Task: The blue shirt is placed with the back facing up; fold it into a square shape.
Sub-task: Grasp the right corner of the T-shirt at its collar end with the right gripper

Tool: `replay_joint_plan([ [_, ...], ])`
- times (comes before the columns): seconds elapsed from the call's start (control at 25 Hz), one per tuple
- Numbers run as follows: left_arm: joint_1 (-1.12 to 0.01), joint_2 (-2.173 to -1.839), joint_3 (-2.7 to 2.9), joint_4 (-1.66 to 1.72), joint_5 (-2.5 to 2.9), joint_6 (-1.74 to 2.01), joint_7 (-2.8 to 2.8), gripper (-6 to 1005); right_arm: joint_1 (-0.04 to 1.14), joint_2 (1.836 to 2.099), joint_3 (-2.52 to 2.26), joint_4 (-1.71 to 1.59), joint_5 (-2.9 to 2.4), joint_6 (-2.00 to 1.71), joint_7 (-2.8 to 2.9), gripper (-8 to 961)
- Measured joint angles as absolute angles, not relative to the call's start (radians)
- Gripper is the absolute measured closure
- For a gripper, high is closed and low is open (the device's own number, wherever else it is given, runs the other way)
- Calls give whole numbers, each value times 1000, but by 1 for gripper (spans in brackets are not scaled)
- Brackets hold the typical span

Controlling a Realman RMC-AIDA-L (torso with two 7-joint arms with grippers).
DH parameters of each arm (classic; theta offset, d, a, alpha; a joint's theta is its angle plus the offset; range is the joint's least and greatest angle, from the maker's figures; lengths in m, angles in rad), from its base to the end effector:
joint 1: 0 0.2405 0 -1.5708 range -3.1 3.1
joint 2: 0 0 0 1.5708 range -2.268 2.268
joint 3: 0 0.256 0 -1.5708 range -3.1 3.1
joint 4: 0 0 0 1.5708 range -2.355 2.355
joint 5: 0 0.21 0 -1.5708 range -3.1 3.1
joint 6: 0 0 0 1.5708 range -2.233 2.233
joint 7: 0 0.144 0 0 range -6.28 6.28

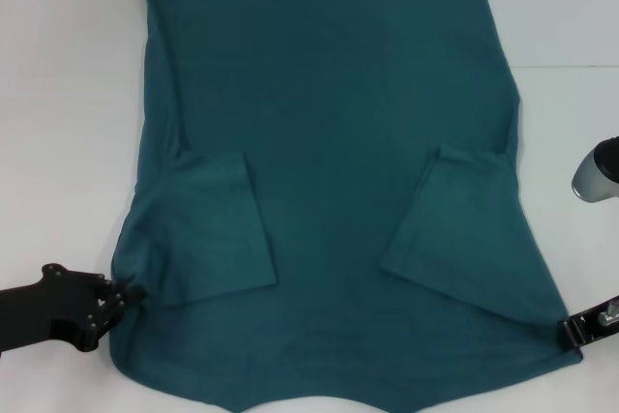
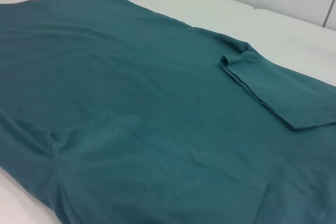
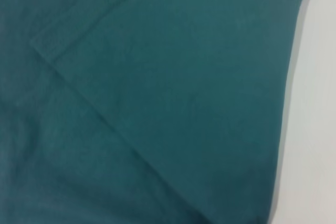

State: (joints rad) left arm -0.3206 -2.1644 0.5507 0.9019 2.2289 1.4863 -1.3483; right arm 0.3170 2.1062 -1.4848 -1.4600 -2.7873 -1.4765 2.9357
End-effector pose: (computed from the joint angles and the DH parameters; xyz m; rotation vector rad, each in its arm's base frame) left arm -0.3364 0.2797 0.0172 -2.5403 -0.7383 -0.3401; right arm 0.2575 0.3064 0.0018 -2.1258 1.3925 -0.5413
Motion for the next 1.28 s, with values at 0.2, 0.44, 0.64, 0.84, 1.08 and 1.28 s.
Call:
replay_joint_plan([
  [0.2,-322,-2164,551,902,2229,1486,-1348,953,317,2106,-1486,-1459,-2786,-1475,2932,852],
  [0.44,-322,-2164,551,902,2229,1486,-1348,953,318,2106,-1488,-1459,-2786,-1475,2925,906],
  [0.64,-324,-2164,551,902,2229,1486,-1348,953,320,2105,-1488,-1459,-2787,-1476,2924,931],
  [0.84,-326,-2164,551,902,2229,1486,-1349,953,322,2105,-1489,-1461,-2787,-1478,2919,932],
  [1.08,-325,-2164,551,902,2224,1485,-1349,954,324,2105,-1489,-1468,-2787,-1484,2913,932],
  [1.28,-325,-2164,545,903,2221,1485,-1352,955,328,2105,-1489,-1475,-2782,-1482,2904,932],
])
